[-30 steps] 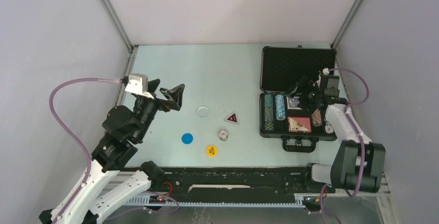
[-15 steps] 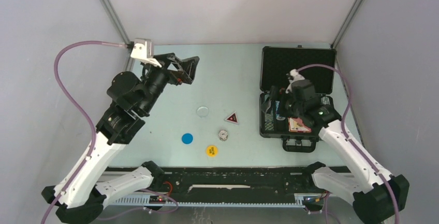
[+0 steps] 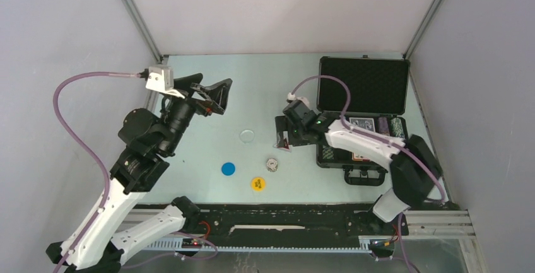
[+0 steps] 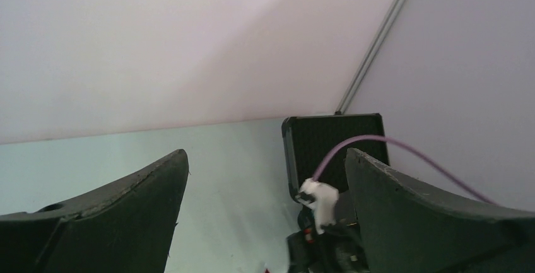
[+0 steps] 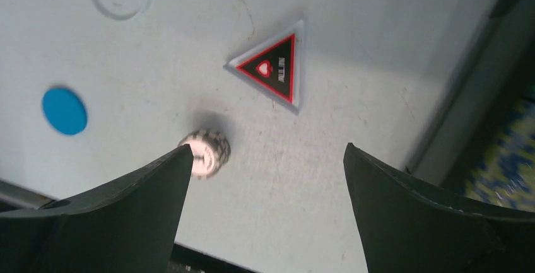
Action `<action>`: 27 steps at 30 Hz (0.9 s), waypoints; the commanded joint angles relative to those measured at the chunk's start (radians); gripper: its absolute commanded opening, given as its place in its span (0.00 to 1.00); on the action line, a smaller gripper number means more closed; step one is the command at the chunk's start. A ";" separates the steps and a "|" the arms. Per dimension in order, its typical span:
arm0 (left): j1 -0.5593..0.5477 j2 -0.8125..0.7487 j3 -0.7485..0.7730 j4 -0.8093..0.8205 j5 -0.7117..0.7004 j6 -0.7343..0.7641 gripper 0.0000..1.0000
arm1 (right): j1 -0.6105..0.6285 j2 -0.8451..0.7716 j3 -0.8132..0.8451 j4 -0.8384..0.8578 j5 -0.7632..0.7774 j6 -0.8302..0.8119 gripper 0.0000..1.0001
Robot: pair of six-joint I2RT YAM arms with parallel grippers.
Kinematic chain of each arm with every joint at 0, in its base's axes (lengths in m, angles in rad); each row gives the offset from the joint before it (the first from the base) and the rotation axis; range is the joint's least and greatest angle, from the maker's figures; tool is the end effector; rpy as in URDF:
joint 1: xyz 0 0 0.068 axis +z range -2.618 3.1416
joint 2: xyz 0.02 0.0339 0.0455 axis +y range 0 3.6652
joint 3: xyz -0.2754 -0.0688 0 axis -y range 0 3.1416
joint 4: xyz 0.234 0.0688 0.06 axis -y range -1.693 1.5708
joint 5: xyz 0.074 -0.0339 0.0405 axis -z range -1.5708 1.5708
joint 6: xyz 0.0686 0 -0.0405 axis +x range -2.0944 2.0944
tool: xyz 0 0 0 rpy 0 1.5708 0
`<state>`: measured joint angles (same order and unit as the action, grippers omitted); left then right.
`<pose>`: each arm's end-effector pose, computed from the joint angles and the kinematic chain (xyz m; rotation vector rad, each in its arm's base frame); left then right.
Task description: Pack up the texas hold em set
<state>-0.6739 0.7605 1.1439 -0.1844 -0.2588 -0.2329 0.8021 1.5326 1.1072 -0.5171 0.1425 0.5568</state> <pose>0.1302 -0.0815 0.4742 0.0881 1.4000 -0.5793 0.2370 0.2310 0.2320 -0.2524 2.5287 0.3776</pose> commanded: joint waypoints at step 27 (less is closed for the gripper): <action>0.001 0.005 -0.003 0.042 0.091 -0.045 1.00 | 0.080 0.432 0.276 -0.010 0.184 0.007 0.99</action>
<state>-0.6739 0.7631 1.1439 -0.1665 -0.1902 -0.2630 0.8726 1.9457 1.3499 -0.5102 0.2901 0.5705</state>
